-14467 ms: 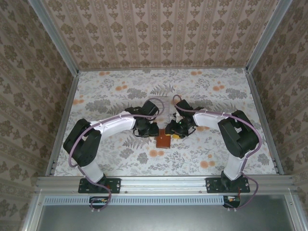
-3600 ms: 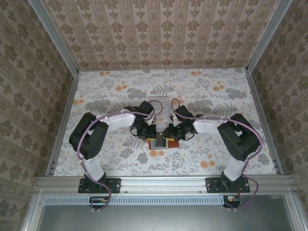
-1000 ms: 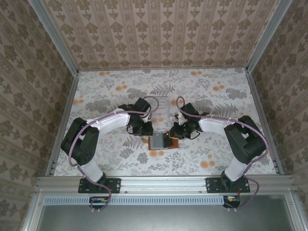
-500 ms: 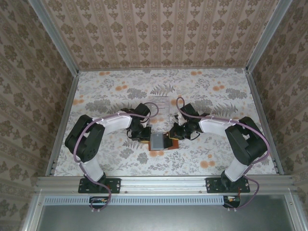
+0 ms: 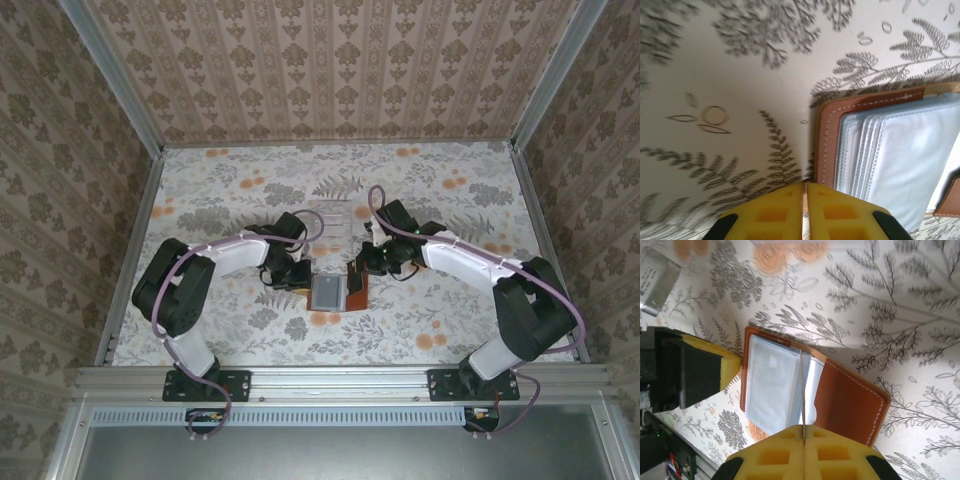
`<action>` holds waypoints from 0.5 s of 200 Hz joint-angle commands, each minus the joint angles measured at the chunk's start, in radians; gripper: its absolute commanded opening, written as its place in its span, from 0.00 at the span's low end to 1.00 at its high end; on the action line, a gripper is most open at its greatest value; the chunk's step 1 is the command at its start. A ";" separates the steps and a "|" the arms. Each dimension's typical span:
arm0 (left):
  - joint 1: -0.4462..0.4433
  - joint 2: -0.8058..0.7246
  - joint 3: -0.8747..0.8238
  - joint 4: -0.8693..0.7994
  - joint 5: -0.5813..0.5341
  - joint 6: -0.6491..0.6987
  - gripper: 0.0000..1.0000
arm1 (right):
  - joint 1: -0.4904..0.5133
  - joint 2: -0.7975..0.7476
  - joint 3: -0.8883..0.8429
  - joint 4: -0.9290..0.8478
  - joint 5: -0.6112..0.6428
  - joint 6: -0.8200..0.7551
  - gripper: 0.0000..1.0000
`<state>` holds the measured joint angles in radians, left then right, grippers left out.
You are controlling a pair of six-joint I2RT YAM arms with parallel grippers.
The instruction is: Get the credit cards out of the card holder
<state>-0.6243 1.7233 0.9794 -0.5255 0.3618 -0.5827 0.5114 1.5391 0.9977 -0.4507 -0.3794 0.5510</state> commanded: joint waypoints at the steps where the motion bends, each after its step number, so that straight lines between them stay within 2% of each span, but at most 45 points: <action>1: 0.025 -0.082 0.001 0.012 -0.006 0.001 0.13 | 0.003 -0.022 0.087 -0.121 0.081 -0.161 0.06; 39: 0.078 -0.177 -0.025 0.020 -0.020 0.001 0.14 | -0.002 0.061 0.263 -0.214 0.160 -0.471 0.01; 78: 0.162 -0.258 -0.097 0.033 -0.024 0.009 0.14 | -0.001 0.154 0.419 -0.270 0.117 -0.932 0.00; 100: 0.222 -0.296 -0.134 0.046 -0.018 0.012 0.14 | 0.001 0.216 0.512 -0.321 0.106 -1.131 0.00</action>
<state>-0.4477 1.4693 0.8848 -0.4850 0.3504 -0.5823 0.5114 1.6997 1.4178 -0.6701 -0.2672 -0.2348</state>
